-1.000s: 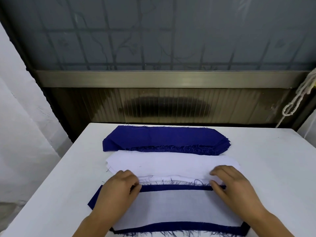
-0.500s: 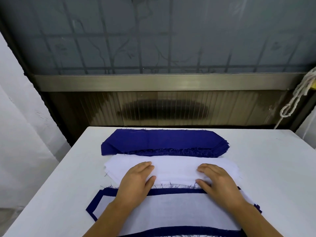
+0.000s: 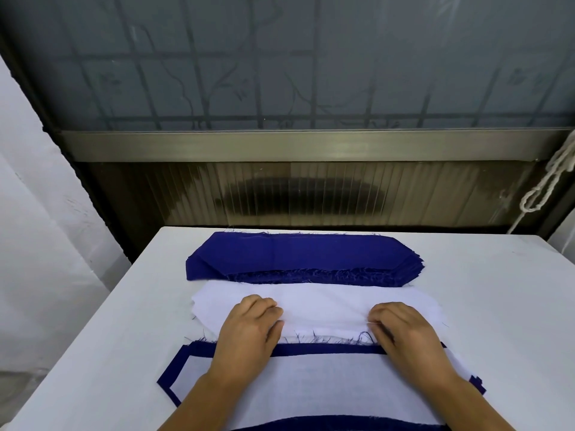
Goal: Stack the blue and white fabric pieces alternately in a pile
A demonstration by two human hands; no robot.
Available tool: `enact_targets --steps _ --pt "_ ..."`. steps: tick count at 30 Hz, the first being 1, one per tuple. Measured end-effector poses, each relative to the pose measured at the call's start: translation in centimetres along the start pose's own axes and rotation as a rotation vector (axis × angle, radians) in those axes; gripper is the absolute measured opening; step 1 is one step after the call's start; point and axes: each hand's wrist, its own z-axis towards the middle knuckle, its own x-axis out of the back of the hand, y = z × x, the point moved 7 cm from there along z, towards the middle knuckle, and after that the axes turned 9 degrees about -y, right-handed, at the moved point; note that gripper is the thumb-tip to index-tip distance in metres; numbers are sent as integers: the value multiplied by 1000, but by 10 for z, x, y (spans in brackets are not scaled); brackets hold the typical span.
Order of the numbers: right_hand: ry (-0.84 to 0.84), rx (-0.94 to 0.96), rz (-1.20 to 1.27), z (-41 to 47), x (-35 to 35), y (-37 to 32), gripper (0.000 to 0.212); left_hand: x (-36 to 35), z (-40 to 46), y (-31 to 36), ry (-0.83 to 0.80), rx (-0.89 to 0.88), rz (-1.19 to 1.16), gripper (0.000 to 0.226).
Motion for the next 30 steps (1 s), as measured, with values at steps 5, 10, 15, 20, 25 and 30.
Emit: enact_targets --steps 5,10,15,20,25,30 --pt "5 -35 22 0 1 1 28 3 -1 2 5 -11 -22 22" --pt "10 -34 41 0 2 -1 31 9 -2 4 49 -46 -33 27" --pt "-4 -52 64 -1 3 -1 29 12 -4 3 80 -32 -48 35" --pt "-3 -73 74 -1 6 -3 15 17 -5 6 121 -28 -26 17" --pt "-53 -92 63 0 5 -4 22 15 -2 0 39 50 -9 43" --pt "-91 -165 117 0 3 2 16 11 -1 -13 -31 211 -98 34"
